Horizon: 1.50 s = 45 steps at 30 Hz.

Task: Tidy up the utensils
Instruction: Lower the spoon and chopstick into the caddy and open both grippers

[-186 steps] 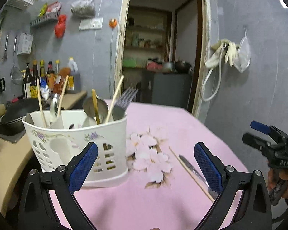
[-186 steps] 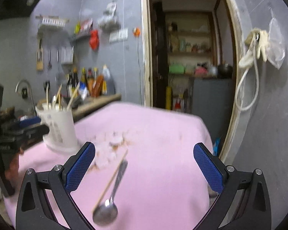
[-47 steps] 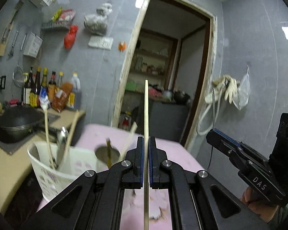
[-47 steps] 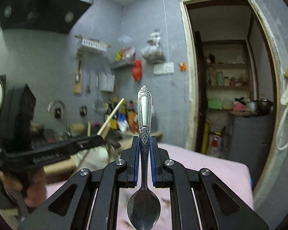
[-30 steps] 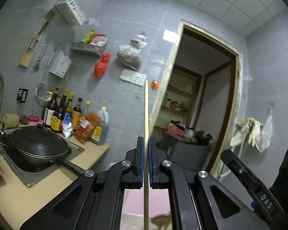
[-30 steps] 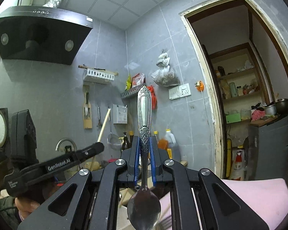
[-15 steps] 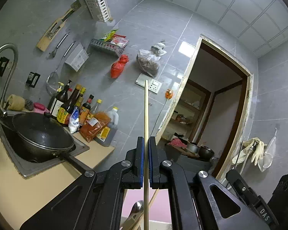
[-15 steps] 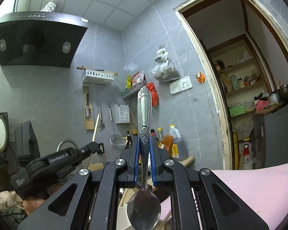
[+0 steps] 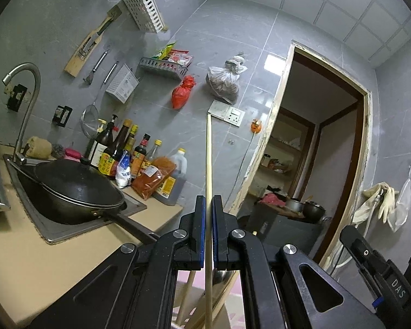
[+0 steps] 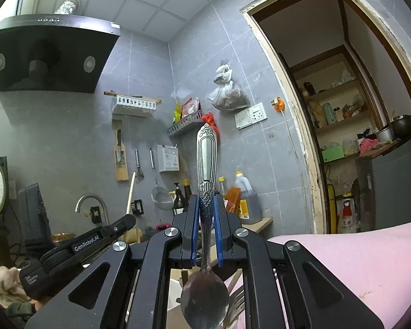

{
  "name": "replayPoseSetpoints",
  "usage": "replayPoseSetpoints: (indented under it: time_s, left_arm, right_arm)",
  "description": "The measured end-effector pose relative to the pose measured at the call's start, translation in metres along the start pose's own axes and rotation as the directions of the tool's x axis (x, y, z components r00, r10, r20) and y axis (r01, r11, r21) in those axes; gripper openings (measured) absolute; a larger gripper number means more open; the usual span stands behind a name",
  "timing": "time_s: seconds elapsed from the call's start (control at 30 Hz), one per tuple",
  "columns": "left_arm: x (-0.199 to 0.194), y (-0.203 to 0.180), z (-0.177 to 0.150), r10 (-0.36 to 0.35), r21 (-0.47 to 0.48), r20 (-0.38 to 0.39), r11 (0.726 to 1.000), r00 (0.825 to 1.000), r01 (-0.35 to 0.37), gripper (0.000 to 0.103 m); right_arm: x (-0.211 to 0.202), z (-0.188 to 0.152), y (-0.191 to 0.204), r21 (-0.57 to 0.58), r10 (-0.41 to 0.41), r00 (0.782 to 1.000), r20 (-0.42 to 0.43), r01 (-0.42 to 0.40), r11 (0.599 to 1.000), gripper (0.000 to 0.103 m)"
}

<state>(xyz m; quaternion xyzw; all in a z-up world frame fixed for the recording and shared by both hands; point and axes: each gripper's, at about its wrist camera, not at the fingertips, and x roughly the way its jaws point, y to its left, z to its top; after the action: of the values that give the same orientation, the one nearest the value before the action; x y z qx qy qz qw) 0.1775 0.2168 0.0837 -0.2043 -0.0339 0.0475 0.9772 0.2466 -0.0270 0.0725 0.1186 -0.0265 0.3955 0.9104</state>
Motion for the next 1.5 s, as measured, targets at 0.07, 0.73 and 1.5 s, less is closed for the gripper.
replayPoseSetpoints:
  time_s: [0.07,0.73,1.5]
  left_arm:
    - [0.000,0.000,-0.004,0.014,0.014,0.008,1.000,1.000,-0.014,0.002]
    - [0.002,-0.019,-0.034,0.029,0.125,-0.052,0.992,0.998,-0.022,0.002]
    - [-0.013,-0.018,-0.036,-0.016,0.166,-0.132,0.985,0.991,0.038,0.004]
  right_arm:
    - [0.000,-0.003,0.002,-0.007,-0.002,1.000,0.000,0.002,1.000,0.008]
    - [0.003,-0.019,0.006,-0.028,0.014,0.999,-0.045,-0.015,0.999,0.008]
    - [0.000,-0.017,0.008,-0.015,0.021,1.000,-0.020,-0.021,1.000,0.025]
